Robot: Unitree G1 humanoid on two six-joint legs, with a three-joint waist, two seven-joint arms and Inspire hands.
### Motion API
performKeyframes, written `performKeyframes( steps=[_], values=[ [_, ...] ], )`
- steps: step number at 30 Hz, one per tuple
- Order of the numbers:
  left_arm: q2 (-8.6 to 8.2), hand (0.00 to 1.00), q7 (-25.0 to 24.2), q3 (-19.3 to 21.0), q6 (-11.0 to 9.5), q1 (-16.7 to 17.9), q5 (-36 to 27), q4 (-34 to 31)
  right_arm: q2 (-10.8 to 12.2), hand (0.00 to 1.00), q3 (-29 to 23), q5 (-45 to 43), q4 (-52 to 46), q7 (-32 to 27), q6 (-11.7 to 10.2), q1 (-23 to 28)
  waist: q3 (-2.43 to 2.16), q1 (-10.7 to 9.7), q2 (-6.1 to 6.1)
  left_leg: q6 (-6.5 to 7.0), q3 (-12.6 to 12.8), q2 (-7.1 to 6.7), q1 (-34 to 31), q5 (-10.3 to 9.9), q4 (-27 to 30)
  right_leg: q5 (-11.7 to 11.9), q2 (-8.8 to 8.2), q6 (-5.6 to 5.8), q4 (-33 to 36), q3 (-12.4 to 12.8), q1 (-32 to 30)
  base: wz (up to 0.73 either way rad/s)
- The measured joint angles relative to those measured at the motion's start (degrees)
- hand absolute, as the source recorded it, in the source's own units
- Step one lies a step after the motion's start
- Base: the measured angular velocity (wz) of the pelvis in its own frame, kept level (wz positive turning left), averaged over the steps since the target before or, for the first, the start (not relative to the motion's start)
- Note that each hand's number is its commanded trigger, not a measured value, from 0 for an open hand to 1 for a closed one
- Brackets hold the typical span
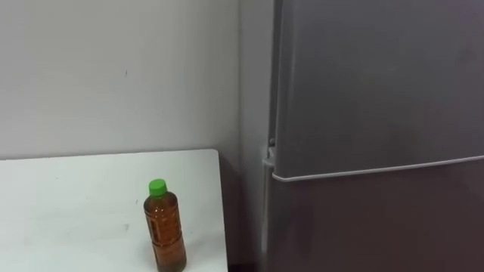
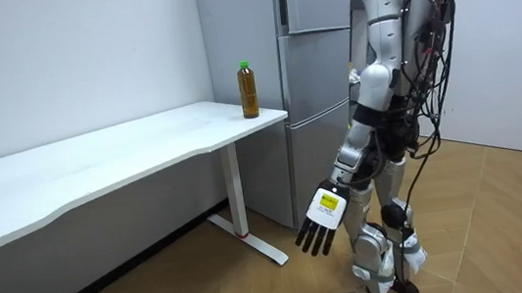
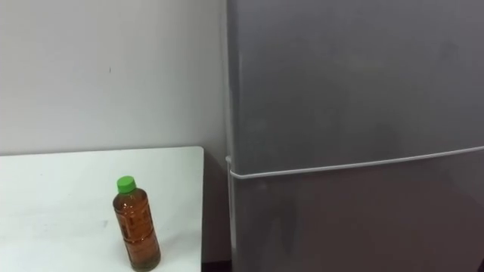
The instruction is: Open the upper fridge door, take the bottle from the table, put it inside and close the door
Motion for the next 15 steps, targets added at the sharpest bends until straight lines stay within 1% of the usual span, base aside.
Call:
performKeyframes(
  steps=[1,3,4,6,7,9,10,13,14,15],
  values=[
    [-0.02,0.00,0.0,0.8,0.0,-0.2,-0.6,-0.1,0.0,0.00,-0.4,0.0,0.0,0.0,0.0,0.1,0.01,0.0,0.16,0.02,-0.1,-0.03,0.0,0.0,0.0,0.0,-0.01,0.03,0.0,0.0,0.0,0.04],
    [0.04,0.00,1.0,3.9,-0.5,-0.1,-2.9,-2.0,-0.1,0.00,-1.5,0.2,-1.3,-0.2,0.0,1.0,0.06,0.1,0.59,0.04,-0.3,-0.07,0.0,0.0,0.0,-0.1,-0.04,0.07,0.2,0.0,-0.1,0.00],
    [0.11,0.00,1.4,4.6,-0.8,-0.1,-3.4,-2.4,-0.1,0.00,-1.9,0.3,-1.6,-0.2,0.0,1.2,0.05,0.1,0.69,0.04,-0.4,-0.08,0.0,0.0,0.0,-0.1,-0.04,0.06,0.2,0.0,-0.1,0.00],
    [0.23,0.00,3.2,7.0,-2.0,-0.2,-5.4,-4.1,-0.3,0.00,-2.4,0.2,-2.1,-0.2,0.0,1.4,0.03,0.2,1.19,0.04,-1.1,-0.21,0.0,0.0,0.1,-0.1,-0.03,0.06,0.2,0.0,-0.2,0.00],
    [0.24,0.00,3.8,7.3,-2.3,-0.3,-5.4,-4.6,-0.4,0.00,-2.4,0.2,-2.1,-0.1,-0.1,1.5,0.03,0.2,1.26,0.04,-1.2,-0.22,0.0,0.0,0.1,-0.1,-0.02,0.06,0.2,0.0,-0.2,0.00],
    [0.41,0.00,5.4,8.2,-3.9,-0.5,-6.4,-5.2,-0.9,0.00,-2.4,-1.0,-2.1,-0.1,-0.1,1.5,0.02,0.2,1.64,0.04,-1.2,-0.22,0.0,0.0,0.1,-0.1,-0.02,0.03,0.3,0.0,-0.2,-0.02],
    [0.44,0.00,5.8,8.2,-4.2,-0.4,-6.9,-5.6,-1.0,0.00,-2.4,-1.3,-2.1,-0.1,-0.2,1.5,0.03,0.2,1.74,0.04,-1.2,-0.22,0.0,0.0,0.1,-0.1,-0.03,0.03,0.3,0.0,-0.2,0.00],
    [0.44,0.00,8.3,8.9,-4.7,0.6,-10.3,-11.1,-1.5,0.00,-3.7,-2.0,-2.2,-0.2,-0.8,1.8,0.02,0.2,1.95,0.04,-1.2,-0.23,0.1,0.0,0.0,-0.1,-0.02,0.03,0.2,0.0,-0.1,0.00],
    [0.43,0.00,9.5,9.3,-5.4,0.8,-11.9,-13.4,-1.5,0.00,-4.6,-2.1,-2.3,-0.3,-0.9,1.9,0.02,0.5,1.97,0.04,-1.3,-0.23,0.1,0.0,0.1,-0.1,-0.02,0.03,0.2,-0.1,-0.1,0.00],
    [0.44,0.00,10.6,9.7,-6.5,0.9,-13.5,-15.4,-1.6,0.00,-4.7,-2.0,-2.3,-0.7,-1.4,2.0,0.04,0.8,1.99,0.04,-1.3,-0.23,0.3,0.0,0.0,-0.1,-0.02,0.02,0.3,0.0,-0.2,0.00]
  ],
)
